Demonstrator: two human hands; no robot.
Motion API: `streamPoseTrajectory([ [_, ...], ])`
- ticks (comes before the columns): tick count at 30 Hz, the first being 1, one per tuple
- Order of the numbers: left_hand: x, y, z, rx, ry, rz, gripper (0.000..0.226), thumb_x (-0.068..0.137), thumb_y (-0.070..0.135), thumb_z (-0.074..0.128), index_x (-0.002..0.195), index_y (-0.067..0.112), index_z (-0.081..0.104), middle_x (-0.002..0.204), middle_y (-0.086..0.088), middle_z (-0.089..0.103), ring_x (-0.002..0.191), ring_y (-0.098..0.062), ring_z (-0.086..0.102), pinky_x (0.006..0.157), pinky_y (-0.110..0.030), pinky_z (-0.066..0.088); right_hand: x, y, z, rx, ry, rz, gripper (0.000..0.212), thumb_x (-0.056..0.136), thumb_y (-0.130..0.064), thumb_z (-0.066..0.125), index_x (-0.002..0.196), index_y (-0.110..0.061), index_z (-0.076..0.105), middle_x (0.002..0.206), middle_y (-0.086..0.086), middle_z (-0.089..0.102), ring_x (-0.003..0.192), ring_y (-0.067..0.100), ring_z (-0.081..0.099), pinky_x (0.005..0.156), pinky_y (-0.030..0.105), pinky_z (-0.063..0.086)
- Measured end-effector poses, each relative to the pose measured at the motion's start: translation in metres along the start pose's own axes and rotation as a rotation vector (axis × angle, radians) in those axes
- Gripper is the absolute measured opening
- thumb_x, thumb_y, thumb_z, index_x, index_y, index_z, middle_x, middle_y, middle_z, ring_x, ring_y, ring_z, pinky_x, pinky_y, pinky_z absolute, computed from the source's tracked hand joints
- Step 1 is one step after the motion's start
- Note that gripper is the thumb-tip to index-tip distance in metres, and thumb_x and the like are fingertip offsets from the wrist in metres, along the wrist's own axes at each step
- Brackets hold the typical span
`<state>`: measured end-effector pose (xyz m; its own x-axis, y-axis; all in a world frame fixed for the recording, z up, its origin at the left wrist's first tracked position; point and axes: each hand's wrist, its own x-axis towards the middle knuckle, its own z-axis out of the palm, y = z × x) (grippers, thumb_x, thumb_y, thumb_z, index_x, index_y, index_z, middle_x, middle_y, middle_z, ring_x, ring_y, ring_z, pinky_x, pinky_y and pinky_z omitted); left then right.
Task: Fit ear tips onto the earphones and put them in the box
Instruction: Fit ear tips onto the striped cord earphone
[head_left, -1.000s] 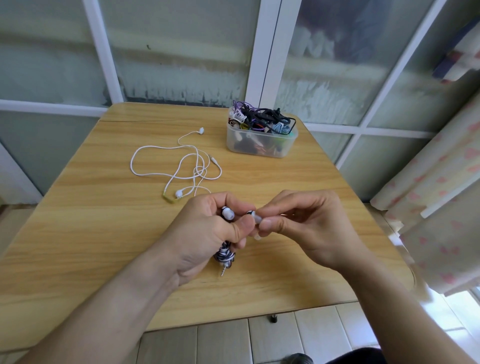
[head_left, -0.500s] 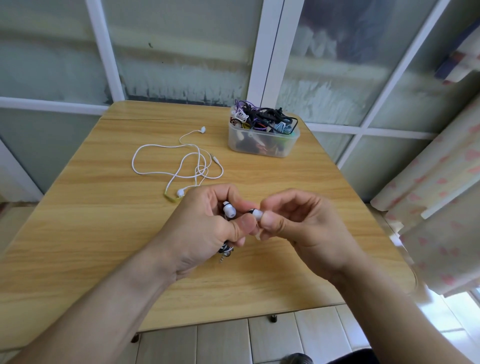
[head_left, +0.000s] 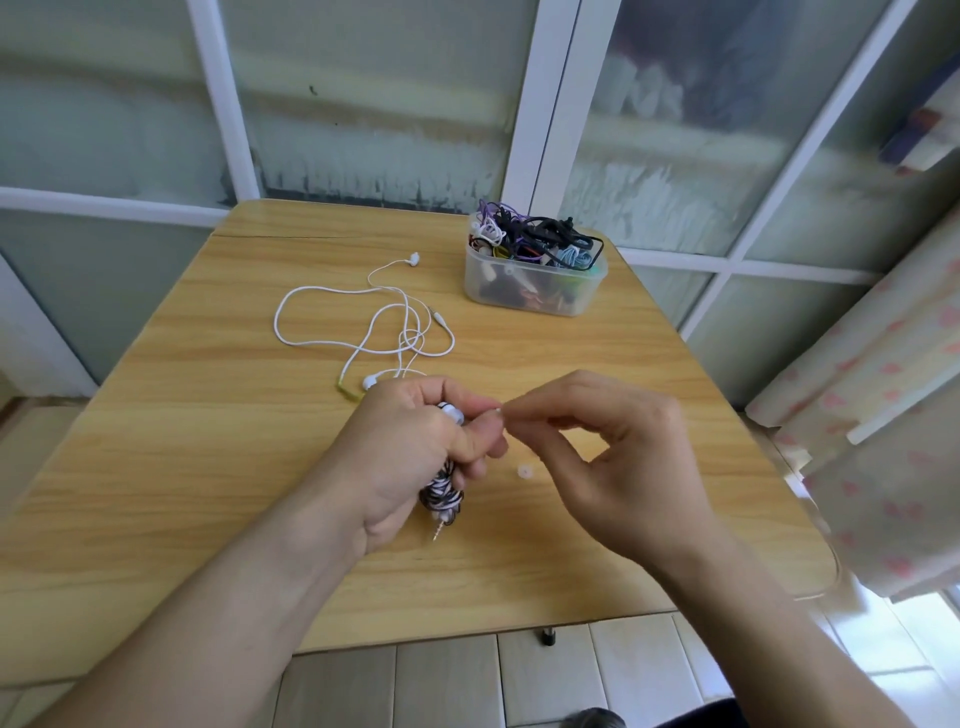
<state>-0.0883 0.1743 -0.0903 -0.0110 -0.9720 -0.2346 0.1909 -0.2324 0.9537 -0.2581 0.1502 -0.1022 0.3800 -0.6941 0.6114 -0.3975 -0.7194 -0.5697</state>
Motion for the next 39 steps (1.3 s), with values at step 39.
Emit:
streamPoseTrajectory([
  [39,-0.003,-0.010,0.013,0.340,0.196,0.532,0.023,0.085,-0.006,0.063,0.072,0.012,0.062,0.056,0.006,0.064,0.047,-0.005,0.054,0.049,-0.017,0.042,0.003,-0.019,0.006,0.710,0.099,0.606,0.014,0.072,-0.008,0.075,0.084,0.000,0.076,0.065,0.013,0.068,0.055,0.017,0.055,0.053,0.029,0.046],
])
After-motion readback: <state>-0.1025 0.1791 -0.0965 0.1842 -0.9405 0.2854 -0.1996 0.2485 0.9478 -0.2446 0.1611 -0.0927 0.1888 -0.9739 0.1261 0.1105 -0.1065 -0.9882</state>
